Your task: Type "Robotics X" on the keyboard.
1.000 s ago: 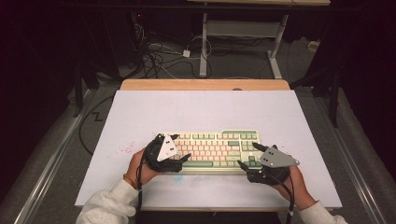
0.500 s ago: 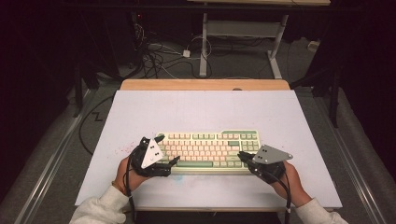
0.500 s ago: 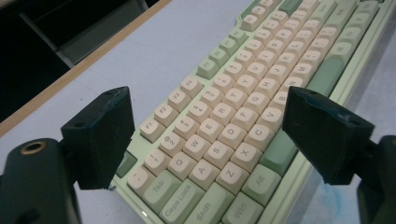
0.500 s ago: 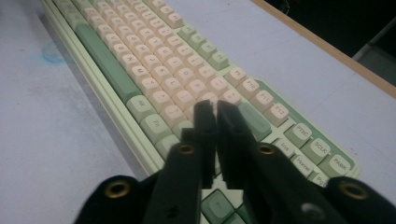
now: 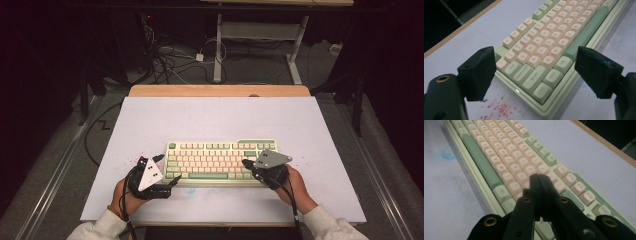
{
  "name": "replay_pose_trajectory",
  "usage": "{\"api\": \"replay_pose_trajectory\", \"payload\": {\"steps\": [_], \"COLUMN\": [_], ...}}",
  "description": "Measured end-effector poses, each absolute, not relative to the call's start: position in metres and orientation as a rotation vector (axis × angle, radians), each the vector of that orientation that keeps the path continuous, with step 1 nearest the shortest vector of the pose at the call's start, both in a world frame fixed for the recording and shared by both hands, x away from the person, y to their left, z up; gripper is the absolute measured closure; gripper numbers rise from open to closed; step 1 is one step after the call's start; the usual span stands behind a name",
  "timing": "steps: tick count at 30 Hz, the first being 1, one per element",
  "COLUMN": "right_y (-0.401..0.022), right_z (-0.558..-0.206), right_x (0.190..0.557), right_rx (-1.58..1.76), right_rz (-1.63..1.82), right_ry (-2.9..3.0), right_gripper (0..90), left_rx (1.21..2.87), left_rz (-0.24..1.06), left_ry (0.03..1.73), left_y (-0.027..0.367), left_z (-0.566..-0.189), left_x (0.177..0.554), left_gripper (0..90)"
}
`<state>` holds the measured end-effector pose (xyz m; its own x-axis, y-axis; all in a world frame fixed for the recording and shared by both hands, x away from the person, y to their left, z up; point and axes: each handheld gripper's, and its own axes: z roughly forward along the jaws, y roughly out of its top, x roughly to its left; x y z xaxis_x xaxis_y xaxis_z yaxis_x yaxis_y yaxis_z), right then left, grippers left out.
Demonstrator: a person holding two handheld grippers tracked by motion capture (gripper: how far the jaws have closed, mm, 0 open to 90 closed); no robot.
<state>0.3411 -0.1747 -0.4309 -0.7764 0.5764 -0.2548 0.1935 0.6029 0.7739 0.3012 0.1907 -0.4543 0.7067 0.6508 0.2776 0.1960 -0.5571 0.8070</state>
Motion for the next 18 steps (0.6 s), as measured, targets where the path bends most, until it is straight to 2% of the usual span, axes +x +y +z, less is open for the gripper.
{"api": "replay_pose_trajectory", "payload": {"steps": [18], "right_y": [-0.132], "right_z": [-0.441], "right_x": [0.374], "right_rx": [0.597], "right_rz": [1.006], "right_ry": [2.411], "right_gripper": [90.0], "left_rx": [2.148], "left_rz": [0.718], "left_ry": [0.667], "left_y": [0.201], "left_z": [-0.464], "left_x": [0.294], "left_gripper": [16.6]}}
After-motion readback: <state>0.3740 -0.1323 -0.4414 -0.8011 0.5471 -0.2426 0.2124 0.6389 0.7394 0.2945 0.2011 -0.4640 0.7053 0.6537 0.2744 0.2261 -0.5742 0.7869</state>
